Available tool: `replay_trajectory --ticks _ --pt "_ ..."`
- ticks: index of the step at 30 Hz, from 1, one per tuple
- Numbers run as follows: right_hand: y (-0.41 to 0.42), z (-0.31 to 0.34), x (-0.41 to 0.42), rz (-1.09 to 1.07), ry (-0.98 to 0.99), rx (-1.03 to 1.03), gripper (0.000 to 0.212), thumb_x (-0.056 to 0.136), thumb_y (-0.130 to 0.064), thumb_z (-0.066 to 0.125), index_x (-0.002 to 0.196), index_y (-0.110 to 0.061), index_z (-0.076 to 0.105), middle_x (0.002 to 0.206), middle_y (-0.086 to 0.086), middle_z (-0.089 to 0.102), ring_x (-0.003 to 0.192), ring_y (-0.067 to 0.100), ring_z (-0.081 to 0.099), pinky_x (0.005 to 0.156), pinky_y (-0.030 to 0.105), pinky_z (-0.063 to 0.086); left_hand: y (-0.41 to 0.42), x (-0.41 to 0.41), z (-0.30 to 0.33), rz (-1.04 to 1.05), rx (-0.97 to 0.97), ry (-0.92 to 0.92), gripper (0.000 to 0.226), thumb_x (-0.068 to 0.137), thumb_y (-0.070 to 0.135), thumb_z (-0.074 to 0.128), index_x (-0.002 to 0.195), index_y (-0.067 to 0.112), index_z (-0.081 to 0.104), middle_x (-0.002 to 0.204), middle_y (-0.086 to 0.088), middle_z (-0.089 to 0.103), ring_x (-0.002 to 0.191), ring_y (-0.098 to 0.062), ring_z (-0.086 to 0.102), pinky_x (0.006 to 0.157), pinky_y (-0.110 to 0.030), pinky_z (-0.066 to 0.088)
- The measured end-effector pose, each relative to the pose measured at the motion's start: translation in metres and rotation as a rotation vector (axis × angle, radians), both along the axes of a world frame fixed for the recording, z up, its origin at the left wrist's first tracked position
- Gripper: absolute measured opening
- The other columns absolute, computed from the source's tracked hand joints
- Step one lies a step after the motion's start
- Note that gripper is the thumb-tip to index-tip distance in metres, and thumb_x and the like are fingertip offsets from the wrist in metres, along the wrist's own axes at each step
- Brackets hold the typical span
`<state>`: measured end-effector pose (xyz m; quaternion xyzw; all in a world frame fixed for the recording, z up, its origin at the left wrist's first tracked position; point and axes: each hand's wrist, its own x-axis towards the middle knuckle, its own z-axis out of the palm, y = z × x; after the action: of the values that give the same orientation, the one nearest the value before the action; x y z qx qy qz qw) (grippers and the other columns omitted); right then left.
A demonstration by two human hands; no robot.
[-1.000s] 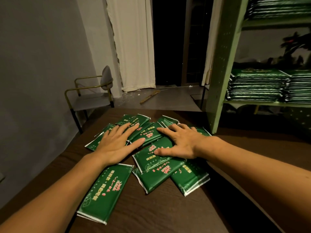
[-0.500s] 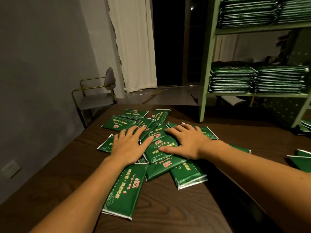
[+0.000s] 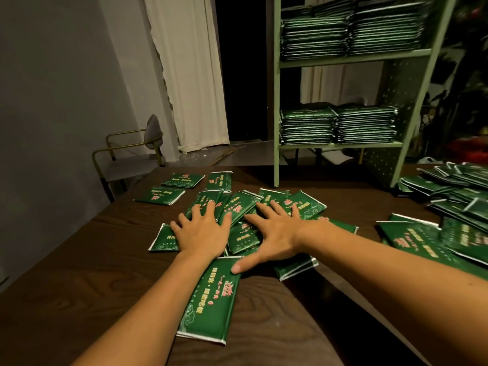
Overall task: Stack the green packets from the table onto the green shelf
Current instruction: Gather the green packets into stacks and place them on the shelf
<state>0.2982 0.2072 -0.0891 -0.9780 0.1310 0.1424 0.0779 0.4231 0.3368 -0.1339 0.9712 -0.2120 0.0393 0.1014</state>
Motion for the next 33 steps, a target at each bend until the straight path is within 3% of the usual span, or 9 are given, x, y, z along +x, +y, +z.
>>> replay_trajectory --ticks 5,9,15,20,24,26,28,33 --pt "-0.008 -0.001 -0.019 -0.023 0.009 -0.003 0.131 0.056 -0.094 0.060 0.159 -0.037 0.003 0.168 -0.003 -0.013 0.153 0.030 -0.018 0.116 0.070 -0.008 -0.012 -0.027 0.001 0.014 -0.030 0.020 0.066 0.100 0.066 0.018 0.158 0.034 0.023 0.164 -0.007 0.024 0.148 -0.043 0.022 0.120 -0.061 0.014" --pt "-0.031 0.006 -0.041 -0.061 -0.008 0.000 0.104 0.074 -0.086 0.053 0.158 -0.038 0.014 0.168 -0.007 -0.005 0.154 0.029 -0.006 0.118 0.069 0.003 -0.026 -0.050 0.004 -0.030 -0.103 0.070 0.064 0.101 0.065 0.015 0.156 0.035 0.028 0.164 -0.004 0.026 0.149 -0.039 0.021 0.121 -0.059 0.012" --pt "-0.066 -0.003 -0.072 -0.188 -0.102 -0.029 0.080 0.092 -0.073 0.041 0.158 -0.037 0.016 0.168 -0.004 0.000 0.154 0.032 0.002 0.118 0.068 0.006 -0.043 -0.101 0.007 -0.245 -0.252 0.086 0.071 0.097 0.071 0.014 0.154 0.033 0.033 0.165 0.003 0.025 0.152 -0.027 0.018 0.123 -0.056 0.013" --pt "-0.073 -0.005 -0.088 -0.189 -0.272 -0.008 0.073 0.097 -0.056 0.047 0.155 -0.021 0.023 0.160 0.010 0.022 0.146 0.035 0.027 0.118 0.055 0.025 -0.049 -0.132 0.003 -0.393 -0.169 -0.020 0.070 0.098 0.069 0.019 0.158 0.033 0.022 0.169 0.007 0.011 0.156 -0.021 0.003 0.125 -0.054 0.002" --pt "-0.084 -0.001 -0.105 -0.109 -0.357 0.147 0.078 0.089 -0.045 0.064 0.152 -0.015 0.028 0.150 0.011 0.036 0.136 0.031 0.040 0.113 0.041 0.036 -0.060 -0.137 0.003 -0.429 -0.098 -0.096 0.060 0.104 0.059 0.021 0.156 0.030 0.029 0.165 0.005 0.025 0.154 -0.019 0.015 0.126 -0.051 0.003" --pt "-0.096 0.000 -0.114 -0.100 -0.391 0.165 0.082 0.085 -0.039 0.071 0.152 -0.015 0.031 0.148 0.009 0.038 0.135 0.027 0.042 0.112 0.036 0.038 -0.064 -0.134 0.002 -0.452 -0.131 -0.138 0.050 0.106 0.052 0.026 0.146 0.027 0.041 0.151 0.004 0.042 0.144 -0.020 0.031 0.123 -0.048 0.015" --pt "-0.107 0.000 -0.121 -0.112 -0.454 0.162 0.073 0.083 -0.034 0.074 0.147 -0.017 0.042 0.141 0.008 0.047 0.129 0.025 0.048 0.108 0.034 0.041 -0.068 -0.129 0.001 -0.463 -0.165 -0.230 0.039 0.106 0.048 0.029 0.129 0.024 0.048 0.127 0.003 0.054 0.122 -0.022 0.047 0.113 -0.042 0.030" --pt "-0.123 -0.003 -0.123 -0.143 -0.632 0.253 0.040 0.081 -0.035 0.074 0.117 -0.019 0.070 0.113 -0.001 0.066 0.104 0.014 0.063 0.091 0.031 0.052 -0.088 -0.115 0.003 -0.444 -0.218 -0.477 0.041 0.102 0.039 0.028 0.096 0.017 0.062 0.085 0.000 0.056 0.081 -0.026 0.055 0.086 -0.041 0.041"
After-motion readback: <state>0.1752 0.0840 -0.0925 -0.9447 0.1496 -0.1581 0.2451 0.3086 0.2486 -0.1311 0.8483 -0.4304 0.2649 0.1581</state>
